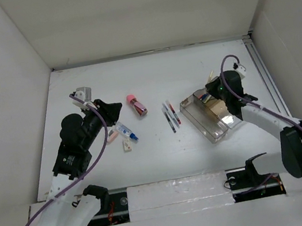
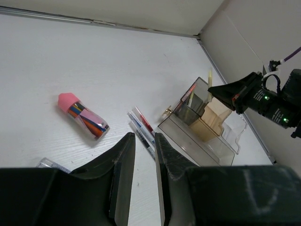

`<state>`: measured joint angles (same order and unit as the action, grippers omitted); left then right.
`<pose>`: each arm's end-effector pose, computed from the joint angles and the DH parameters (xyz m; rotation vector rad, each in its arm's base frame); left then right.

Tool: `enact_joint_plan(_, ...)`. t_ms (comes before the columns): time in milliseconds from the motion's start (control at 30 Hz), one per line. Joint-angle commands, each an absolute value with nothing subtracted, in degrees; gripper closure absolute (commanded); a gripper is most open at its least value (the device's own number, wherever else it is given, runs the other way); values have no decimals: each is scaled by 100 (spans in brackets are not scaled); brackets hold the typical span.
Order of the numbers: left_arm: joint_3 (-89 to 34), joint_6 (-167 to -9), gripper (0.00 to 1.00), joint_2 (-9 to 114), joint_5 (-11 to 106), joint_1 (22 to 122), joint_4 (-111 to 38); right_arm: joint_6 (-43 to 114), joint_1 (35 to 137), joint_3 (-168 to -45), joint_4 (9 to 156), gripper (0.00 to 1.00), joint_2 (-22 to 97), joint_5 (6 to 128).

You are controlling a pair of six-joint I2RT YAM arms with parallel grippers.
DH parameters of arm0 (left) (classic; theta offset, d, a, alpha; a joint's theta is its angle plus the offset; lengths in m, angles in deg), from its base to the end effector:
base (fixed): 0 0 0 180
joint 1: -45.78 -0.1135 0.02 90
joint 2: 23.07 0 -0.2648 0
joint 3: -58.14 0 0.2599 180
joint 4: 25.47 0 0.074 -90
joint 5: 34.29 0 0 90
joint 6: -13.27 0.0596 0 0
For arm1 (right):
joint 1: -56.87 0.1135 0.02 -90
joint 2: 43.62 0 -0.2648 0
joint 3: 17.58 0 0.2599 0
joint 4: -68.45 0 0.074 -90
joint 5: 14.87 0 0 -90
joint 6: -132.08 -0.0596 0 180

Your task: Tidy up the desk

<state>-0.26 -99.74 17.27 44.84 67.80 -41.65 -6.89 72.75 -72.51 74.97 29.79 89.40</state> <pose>0.1791 -0.0846 0.3698 0.1418 1.5831 -0.7650 0.3025 0.0708 0.2292 0.7291 1.8890 0.4762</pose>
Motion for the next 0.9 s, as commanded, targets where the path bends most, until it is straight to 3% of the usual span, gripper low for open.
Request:
enact_joint_plan(0, -249, -9950, 81, 1745, 4280, 6749, -3935, -995, 6629, -7013, 7275, 100, 3047, 8033)
enact_joint_plan(433, -240, -9949, 81, 1754, 4288, 6749, -3918, -1320, 6179, -6907, 6897, 99, 3618, 7347)
enact_joint_plan(667, -205, -9949, 81, 1675, 4314, 6749, -3918, -1417, 6179, -6705, 6853, 70, 3408, 7320)
enact_joint_plan(867, -249, -9941, 81, 1754, 4288, 6749, -3926, -1338, 6336, -6687, 7064, 69, 2855, 7469)
